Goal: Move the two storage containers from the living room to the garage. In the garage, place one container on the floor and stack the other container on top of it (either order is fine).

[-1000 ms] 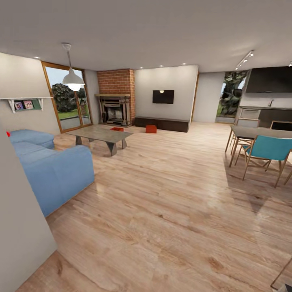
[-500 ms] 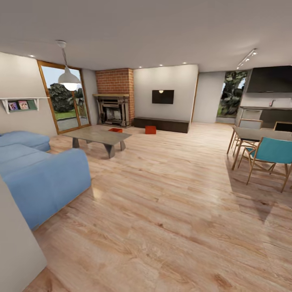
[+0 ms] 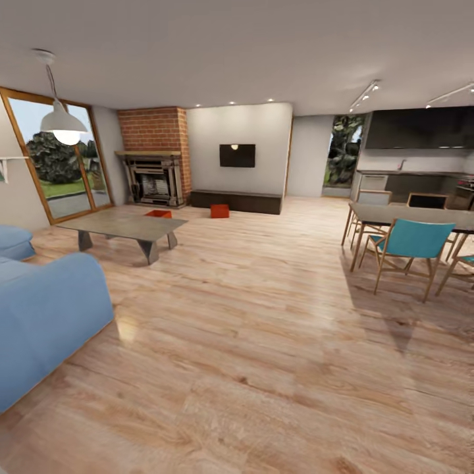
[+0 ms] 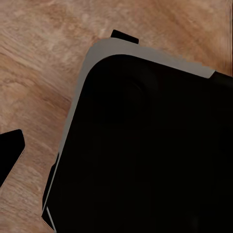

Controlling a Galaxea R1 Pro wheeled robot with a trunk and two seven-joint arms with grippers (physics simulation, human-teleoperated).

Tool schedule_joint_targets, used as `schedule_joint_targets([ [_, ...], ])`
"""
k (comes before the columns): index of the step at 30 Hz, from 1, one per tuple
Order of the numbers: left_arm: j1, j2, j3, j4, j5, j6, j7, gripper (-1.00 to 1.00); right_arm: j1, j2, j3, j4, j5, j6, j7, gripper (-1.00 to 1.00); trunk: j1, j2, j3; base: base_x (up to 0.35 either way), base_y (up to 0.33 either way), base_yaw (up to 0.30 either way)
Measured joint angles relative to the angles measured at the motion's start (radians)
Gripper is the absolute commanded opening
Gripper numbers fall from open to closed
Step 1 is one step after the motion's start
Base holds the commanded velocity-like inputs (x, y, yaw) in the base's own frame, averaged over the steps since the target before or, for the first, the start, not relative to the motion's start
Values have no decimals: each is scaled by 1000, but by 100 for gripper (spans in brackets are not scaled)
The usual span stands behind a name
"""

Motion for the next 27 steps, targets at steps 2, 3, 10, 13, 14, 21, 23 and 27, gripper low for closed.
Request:
schedule_joint_targets([
  [2, 0, 0, 0, 0, 0, 0, 0, 100, 0, 0, 0, 0, 0, 0, 1, 100, 0, 0, -1, 326, 0, -128],
  [3, 0, 0, 0, 0, 0, 0, 0, 100, 0, 0, 0, 0, 0, 0, 1, 100, 0, 0, -1, 326, 0, -44],
  [10, 0, 0, 0, 0, 0, 0, 0, 100, 0, -1, 0, 0, 0, 2, 1, 100, 0, 0, -1, 326, 0, -7],
  [13, 0, 0, 0, 0, 0, 0, 0, 100, 0, -1, 0, 0, 1, 3, 2, 100, 0, 0, -1, 326, 0, -1],
  [14, 0, 0, 0, 0, 0, 0, 0, 100, 0, -1, 1, 0, 1, 3, 2, 100, 0, 0, -1, 326, 0, 0],
  [21, 0, 0, 0, 0, 0, 0, 0, 100, 0, -2, 1, 0, 1, 3, 2, 100, 0, 0, -1, 326, 0, 0],
  [23, 0, 0, 0, 0, 0, 0, 0, 100, 0, -2, 1, 0, 1, 3, 2, 100, 0, 0, -1, 326, 0, 0],
  [27, 0, 0, 0, 0, 0, 0, 0, 100, 0, -1, 1, 0, 1, 3, 2, 100, 0, 0, -1, 326, 0, 0],
])
